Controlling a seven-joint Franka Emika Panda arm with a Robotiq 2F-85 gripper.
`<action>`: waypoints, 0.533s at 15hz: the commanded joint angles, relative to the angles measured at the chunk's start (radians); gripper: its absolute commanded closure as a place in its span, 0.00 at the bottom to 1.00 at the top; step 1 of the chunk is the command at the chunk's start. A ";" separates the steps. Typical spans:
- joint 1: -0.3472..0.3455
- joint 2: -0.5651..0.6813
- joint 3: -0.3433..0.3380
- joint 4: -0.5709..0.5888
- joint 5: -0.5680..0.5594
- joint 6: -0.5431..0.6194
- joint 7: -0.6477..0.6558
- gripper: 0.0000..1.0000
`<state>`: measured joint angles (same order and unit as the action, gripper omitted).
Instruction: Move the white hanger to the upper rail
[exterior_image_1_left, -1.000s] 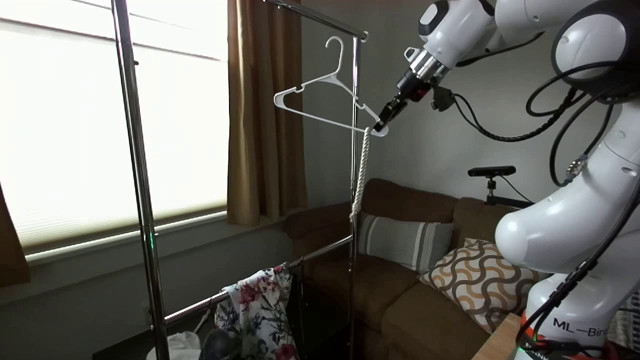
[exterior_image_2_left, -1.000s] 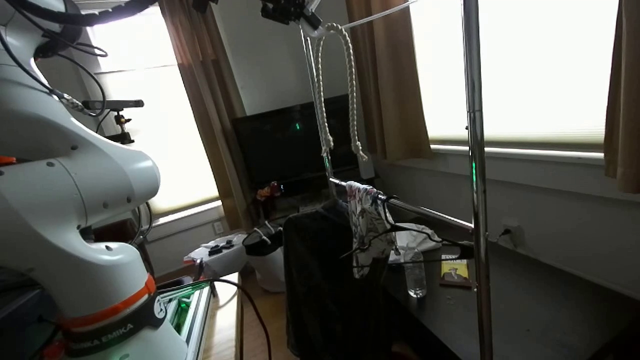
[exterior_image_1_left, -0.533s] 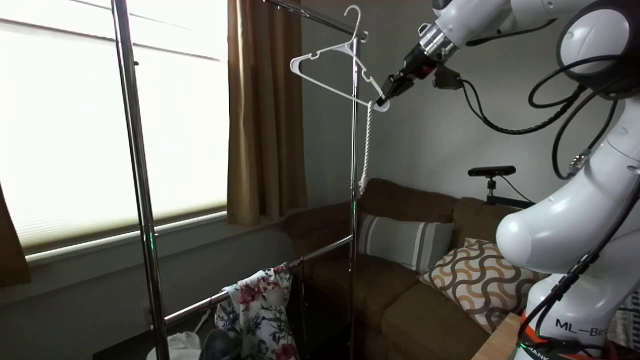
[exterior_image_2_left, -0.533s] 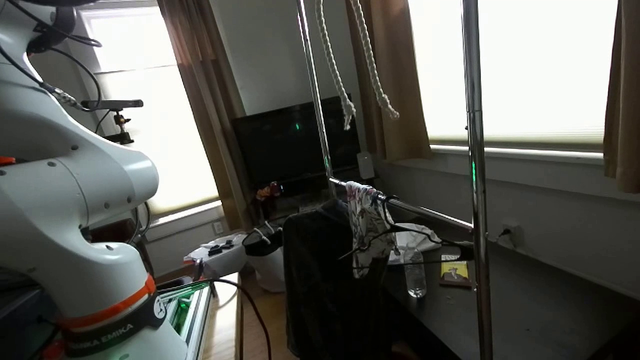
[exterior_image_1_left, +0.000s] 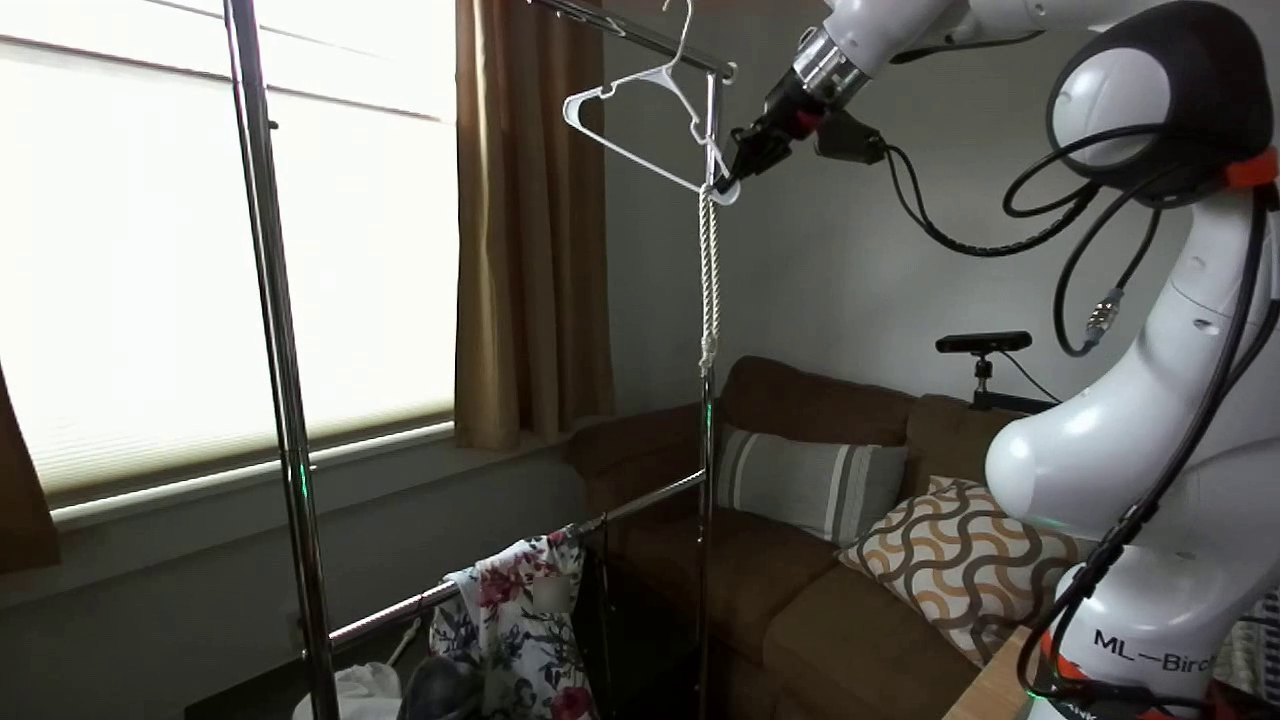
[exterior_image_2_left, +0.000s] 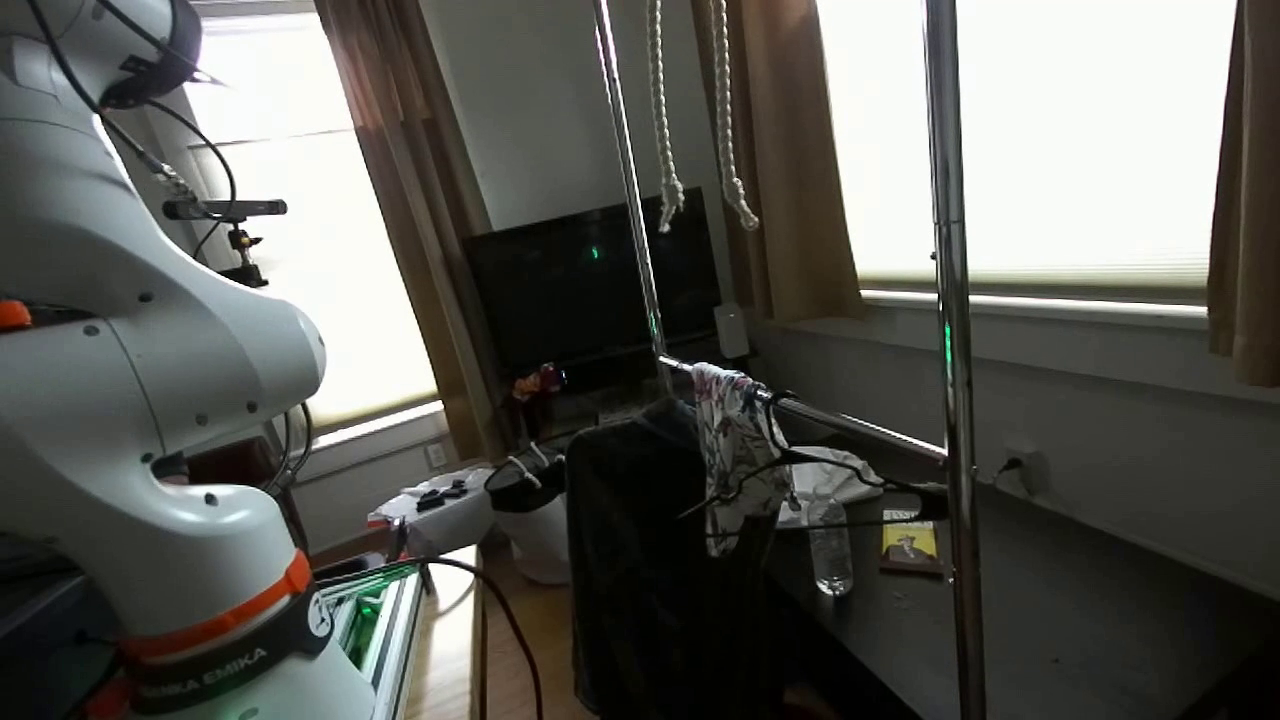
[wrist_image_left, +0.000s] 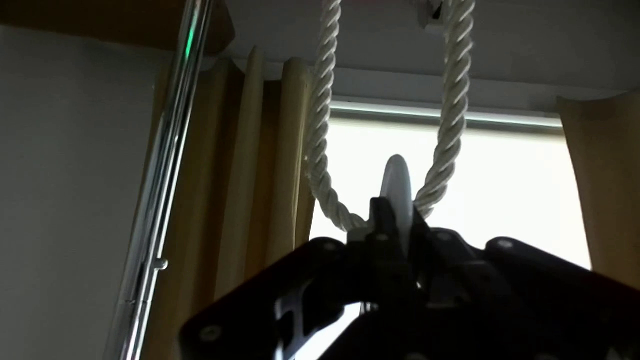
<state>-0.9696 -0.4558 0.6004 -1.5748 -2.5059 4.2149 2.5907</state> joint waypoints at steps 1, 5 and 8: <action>-0.134 0.035 0.143 0.075 -0.009 0.029 0.052 0.98; -0.117 0.091 0.133 0.130 -0.009 0.030 0.087 0.98; -0.111 0.111 0.117 0.163 -0.009 0.029 0.100 0.98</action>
<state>-1.0927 -0.3798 0.7284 -1.4681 -2.5059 4.2148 2.6533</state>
